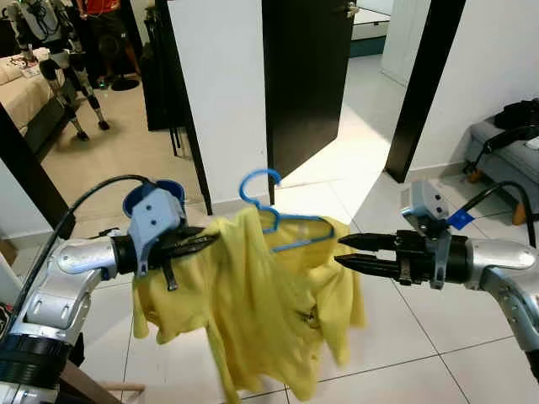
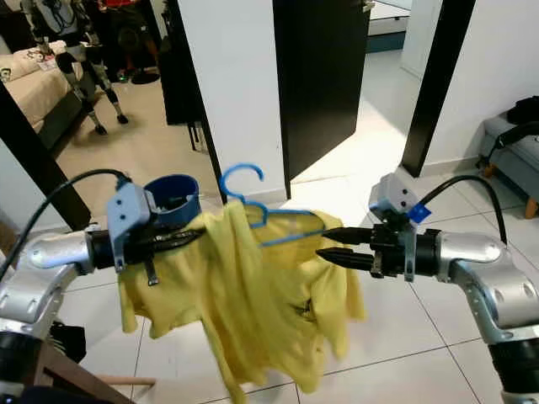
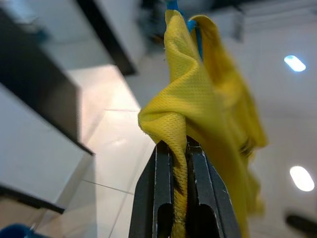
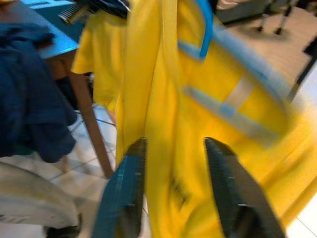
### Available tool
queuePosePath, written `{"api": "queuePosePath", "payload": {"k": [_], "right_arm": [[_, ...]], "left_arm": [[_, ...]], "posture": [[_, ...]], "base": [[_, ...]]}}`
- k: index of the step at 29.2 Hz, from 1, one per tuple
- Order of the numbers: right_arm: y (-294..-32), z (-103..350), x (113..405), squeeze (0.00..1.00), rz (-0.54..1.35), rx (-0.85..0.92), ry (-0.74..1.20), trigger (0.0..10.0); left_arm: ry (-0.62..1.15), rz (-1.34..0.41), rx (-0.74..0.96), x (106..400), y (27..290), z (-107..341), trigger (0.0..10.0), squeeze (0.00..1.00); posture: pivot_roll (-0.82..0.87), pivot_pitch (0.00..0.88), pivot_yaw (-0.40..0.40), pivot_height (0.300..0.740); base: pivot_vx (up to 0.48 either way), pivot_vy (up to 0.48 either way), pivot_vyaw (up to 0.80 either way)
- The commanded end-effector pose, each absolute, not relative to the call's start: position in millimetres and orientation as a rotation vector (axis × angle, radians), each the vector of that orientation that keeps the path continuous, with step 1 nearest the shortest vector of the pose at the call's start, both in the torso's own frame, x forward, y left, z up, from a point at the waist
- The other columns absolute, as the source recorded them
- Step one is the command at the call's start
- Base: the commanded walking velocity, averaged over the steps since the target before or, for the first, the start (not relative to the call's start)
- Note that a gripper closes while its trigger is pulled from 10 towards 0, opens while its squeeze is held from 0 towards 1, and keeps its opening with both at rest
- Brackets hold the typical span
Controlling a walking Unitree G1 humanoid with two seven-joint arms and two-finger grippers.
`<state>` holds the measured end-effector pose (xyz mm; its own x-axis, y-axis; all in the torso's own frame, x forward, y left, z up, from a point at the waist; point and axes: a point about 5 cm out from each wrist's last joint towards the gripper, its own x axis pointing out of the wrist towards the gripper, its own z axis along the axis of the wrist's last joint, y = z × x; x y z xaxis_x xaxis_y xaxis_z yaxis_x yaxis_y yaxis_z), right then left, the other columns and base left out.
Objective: Hang hanger
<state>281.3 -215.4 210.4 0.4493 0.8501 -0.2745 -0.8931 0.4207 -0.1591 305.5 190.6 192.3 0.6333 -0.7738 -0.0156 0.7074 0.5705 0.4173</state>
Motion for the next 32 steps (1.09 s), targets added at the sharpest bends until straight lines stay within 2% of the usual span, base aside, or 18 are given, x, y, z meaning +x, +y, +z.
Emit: {"api": "queuePosePath", "payload": {"k": [1, 4, 7, 9, 15, 17, 18, 19, 20, 21, 24, 32], "right_arm": [[-217.3, 205.7, 283.5, 1.00, 1.035, -0.313, 0.154, 10.0], [-219.6, 204.2, 286.4, 1.00, 0.968, -0.299, 0.139, 10.0], [-227.9, 200.8, 301.1, 1.00, 0.746, -0.235, 0.088, 10.0], [-228.8, 196.7, 303.8, 1.00, 0.696, -0.223, 0.096, 10.0], [-225.8, 183.8, 308.4, 1.00, 0.593, -0.136, 0.075, 10.0], [-228.5, 187.6, 316.2, 1.00, 0.505, -0.013, 0.019, 10.0], [-230.1, 190.7, 320.1, 0.84, 0.466, 0.056, -0.006, 10.0], [-229.7, 192.7, 323.4, 0.46, 0.439, 0.126, -0.022, 10.0], [-224.1, 193.2, 325.8, 0.00, 0.435, 0.196, -0.031, 10.0], [-224.1, 193.2, 325.8, 0.00, 0.435, 0.196, -0.031, 10.0], [-195.9, 189.3, 328.1, 0.00, 0.478, 0.342, -0.041, 10.0], [-167.8, 182.7, 332.2, 0.00, 0.483, 0.463, -0.050, 10.0]], "left_arm": [[-0.221, -0.782, 0.319, 307.5, 194.7, 192.0, 10.0, 0.00], [-0.222, -0.730, 0.253, 308.0, 194.6, 185.4, 10.0, 0.00], [-0.216, -0.669, 0.133, 305.6, 193.0, 173.0, 10.0, 0.00], [-0.213, -0.660, 0.109, 304.0, 191.7, 169.0, 10.0, 0.00], [-0.196, -0.655, 0.115, 298.6, 187.3, 159.2, 10.0, 0.00], [-0.201, -0.634, 0.137, 299.8, 189.6, 161.7, 10.0, 0.00], [-0.204, -0.619, 0.146, 301.2, 190.9, 163.7, 10.0, 0.00], [-0.209, -0.609, 0.151, 302.5, 191.3, 166.1, 10.0, 0.00], [-0.221, -0.605, 0.147, 303.0, 188.9, 169.6, 10.0, 0.00], [-0.221, -0.605, 0.147, 303.0, 188.9, 169.6, 10.0, 0.00], [-0.283, -0.626, 0.127, 301.2, 172.7, 183.5, 10.0, 0.00], [-0.361, -0.625, 0.104, 299.0, 154.1, 203.3, 10.0, 0.00]], "posture": [[-0.08, 0.000, 0.045, 0.740], [-0.09, 0.000, 0.047, 0.740], [-0.09, 0.000, 0.050, 0.740], [-0.10, 0.000, 0.052, 0.740], [-0.10, 0.000, 0.051, 0.740], [-0.10, 0.000, 0.050, 0.740], [-0.10, 0.000, 0.050, 0.740], [-0.10, 0.000, 0.050, 0.740], [-0.10, 0.000, 0.050, 0.740], [-0.10, 0.000, 0.050, 0.740], [-0.10, 0.000, 0.053, 0.740], [-0.09, 0.000, 0.053, 0.740]], "base": [[0.000, 0.000, 0.00], [0.000, 0.000, 0.00], [0.000, 0.000, 0.00], [0.000, 0.000, 0.00], [0.000, 0.000, 0.00], [0.000, 0.000, 0.00], [0.000, 0.000, 0.00], [0.000, 0.000, 0.00], [0.000, 0.000, 0.00], [0.000, 0.000, 0.00], [0.000, 0.000, 0.00], [0.000, 0.000, 0.00]]}}
